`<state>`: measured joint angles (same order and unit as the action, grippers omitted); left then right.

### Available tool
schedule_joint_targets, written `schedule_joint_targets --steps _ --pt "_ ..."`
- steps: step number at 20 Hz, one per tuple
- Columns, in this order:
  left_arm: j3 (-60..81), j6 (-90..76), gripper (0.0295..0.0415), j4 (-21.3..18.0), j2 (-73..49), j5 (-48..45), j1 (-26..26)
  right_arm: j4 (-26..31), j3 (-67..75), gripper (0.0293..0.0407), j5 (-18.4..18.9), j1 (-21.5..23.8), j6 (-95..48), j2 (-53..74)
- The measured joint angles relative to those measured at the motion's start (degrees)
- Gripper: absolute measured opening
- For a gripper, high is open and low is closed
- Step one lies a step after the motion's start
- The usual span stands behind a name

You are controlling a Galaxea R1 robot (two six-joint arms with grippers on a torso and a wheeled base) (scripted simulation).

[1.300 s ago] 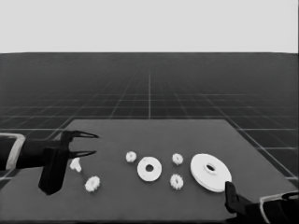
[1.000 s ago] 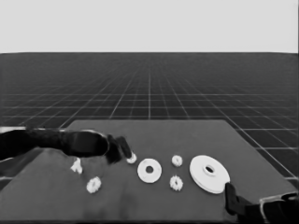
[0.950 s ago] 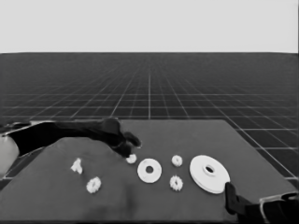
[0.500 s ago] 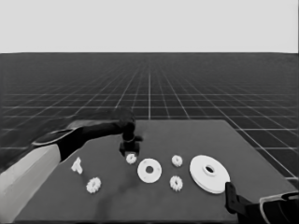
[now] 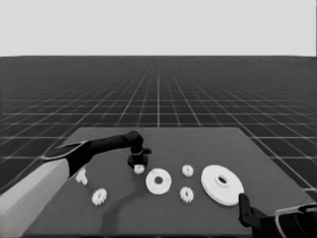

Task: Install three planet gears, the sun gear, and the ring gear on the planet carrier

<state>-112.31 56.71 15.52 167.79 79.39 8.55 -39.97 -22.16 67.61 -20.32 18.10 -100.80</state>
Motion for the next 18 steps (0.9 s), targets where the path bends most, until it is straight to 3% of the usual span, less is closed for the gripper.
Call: schedule_joint_targets --steps 8,11,18 --pt "0.0 0.0 0.0313 0.0 0.0 0.0 0.0 0.0 0.0 0.0385 0.0 0.0 0.0 0.0" --pt "8.9 4.5 0.0313 -6.1 -3.3 5.4 -7.9 0.0 0.0 0.0385 0.0 0.0 0.0 0.0" --pt "9.5 4.7 0.0313 -8.0 -3.4 6.3 -10.0 0.0 0.0 0.0385 0.0 0.0 0.0 0.0"
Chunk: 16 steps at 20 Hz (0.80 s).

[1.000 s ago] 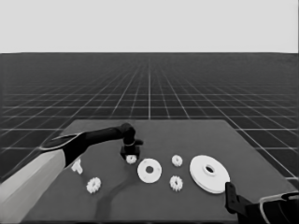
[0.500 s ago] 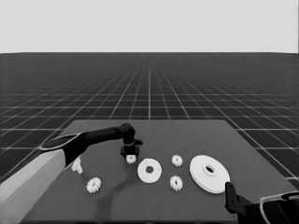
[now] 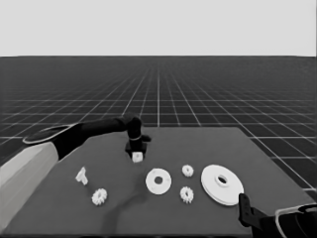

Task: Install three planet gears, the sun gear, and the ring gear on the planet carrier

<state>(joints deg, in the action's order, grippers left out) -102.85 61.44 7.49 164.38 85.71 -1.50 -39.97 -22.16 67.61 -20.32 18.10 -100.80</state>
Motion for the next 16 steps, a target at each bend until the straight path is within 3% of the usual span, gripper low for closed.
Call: schedule_joint_targets --steps 3,10,12,16 --pt "-1.9 6.3 0.0313 0.7 8.4 0.8 0.3 0.0 0.0 0.0385 0.0 0.0 0.0 0.0" --pt "-3.5 7.3 0.0313 0.8 10.8 0.9 0.3 0.0 0.0 0.0385 0.0 0.0 0.0 0.0" --pt "-7.2 5.2 0.0313 5.7 12.0 -1.5 5.7 0.0 0.0 0.0385 0.0 0.0 0.0 0.0" --pt "-10.1 3.7 0.0313 7.7 13.0 -3.0 8.2 0.0 0.0 0.0385 0.0 0.0 0.0 0.0"
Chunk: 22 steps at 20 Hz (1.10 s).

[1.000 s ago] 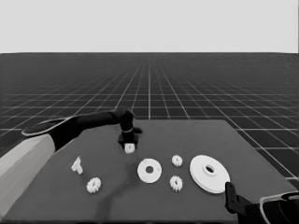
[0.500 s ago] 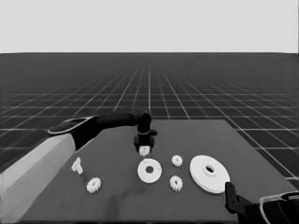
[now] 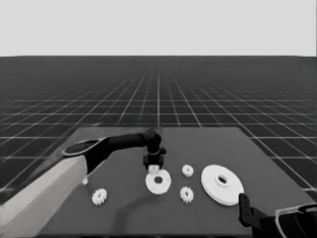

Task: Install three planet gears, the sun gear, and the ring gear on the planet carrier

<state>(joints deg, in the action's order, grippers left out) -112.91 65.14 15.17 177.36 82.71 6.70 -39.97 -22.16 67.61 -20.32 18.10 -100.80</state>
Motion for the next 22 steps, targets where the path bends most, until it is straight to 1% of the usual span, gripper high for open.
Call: schedule_joint_targets --steps 4,5,6,7,9,14,15,17,19,22 --pt "-0.4 -0.2 0.0313 0.2 0.1 -0.2 0.3 0.0 0.0 0.0385 0.0 0.0 0.0 0.0" --pt "-0.4 -0.2 0.0345 0.3 0.1 -0.2 0.3 0.0 0.0 0.0385 0.0 0.0 0.0 0.0" --pt "-0.4 -0.2 0.0372 0.3 0.1 -0.2 0.3 0.0 0.0 0.0385 0.0 0.0 0.0 0.0" --pt "-0.4 -0.2 0.0381 0.3 0.1 -0.2 0.3 0.0 0.0 0.0385 0.0 0.0 0.0 0.0" --pt "-0.4 -0.2 0.0384 0.3 0.1 -0.2 0.3 0.0 0.0 0.0385 0.0 0.0 0.0 0.0" --pt "-0.4 -0.2 0.0385 0.3 0.1 -0.2 0.3 0.0 0.0 0.0385 0.0 0.0 0.0 0.0" --pt "3.6 2.0 0.0385 -2.3 -1.3 1.8 -2.5 0.0 0.0 0.0385 0.0 0.0 0.0 0.0" --pt "5.9 3.3 0.0385 -5.2 -2.0 3.3 -6.2 0.0 0.0 0.0385 0.0 0.0 0.0 0.0" --pt "6.4 3.5 0.0385 -6.3 -2.1 3.7 -7.4 0.0 0.0 0.0385 0.0 0.0 0.0 0.0" --pt "6.5 3.6 0.0385 -6.8 -2.1 3.9 -7.8 0.0 0.0 0.0385 0.0 0.0 0.0 0.0"
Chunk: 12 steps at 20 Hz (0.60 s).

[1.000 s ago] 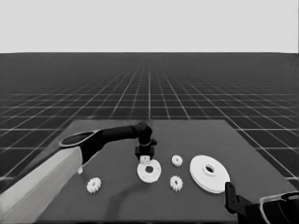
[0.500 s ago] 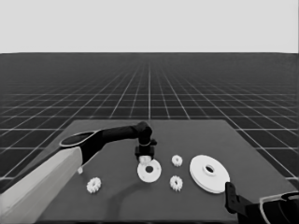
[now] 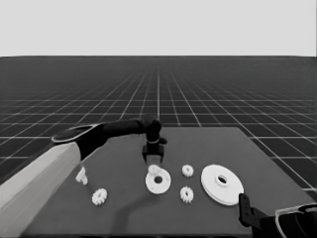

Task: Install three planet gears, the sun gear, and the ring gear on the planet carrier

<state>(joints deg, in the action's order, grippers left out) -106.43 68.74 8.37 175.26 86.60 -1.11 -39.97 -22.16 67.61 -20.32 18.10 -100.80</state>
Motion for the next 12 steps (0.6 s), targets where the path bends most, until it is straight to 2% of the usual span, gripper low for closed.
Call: schedule_joint_targets --steps 2,3,4,5,7,12 --pt "0.0 0.0 0.0385 -0.1 0.0 0.0 -0.1 0.0 0.0 0.0385 0.0 0.0 0.0 0.0" --pt "26.4 12.0 0.0385 1.6 -15.5 1.4 0.8 0.0 0.0 0.0385 0.0 0.0 0.0 0.0" --pt "41.0 12.4 0.0385 2.3 -30.0 1.5 1.7 0.0 0.0 0.0385 0.0 0.0 0.0 0.0" --pt "46.2 9.3 0.0385 2.7 -38.0 0.9 2.2 0.0 0.0 0.0385 0.0 0.0 0.0 0.0" --pt "49.0 4.4 0.0385 2.9 -45.3 -0.1 2.7 0.0 0.0 0.0385 0.0 0.0 0.0 0.0" --pt "49.7 1.3 0.0385 2.9 -48.6 -0.9 2.8 0.0 0.0 0.0385 0.0 0.0 0.0 0.0"
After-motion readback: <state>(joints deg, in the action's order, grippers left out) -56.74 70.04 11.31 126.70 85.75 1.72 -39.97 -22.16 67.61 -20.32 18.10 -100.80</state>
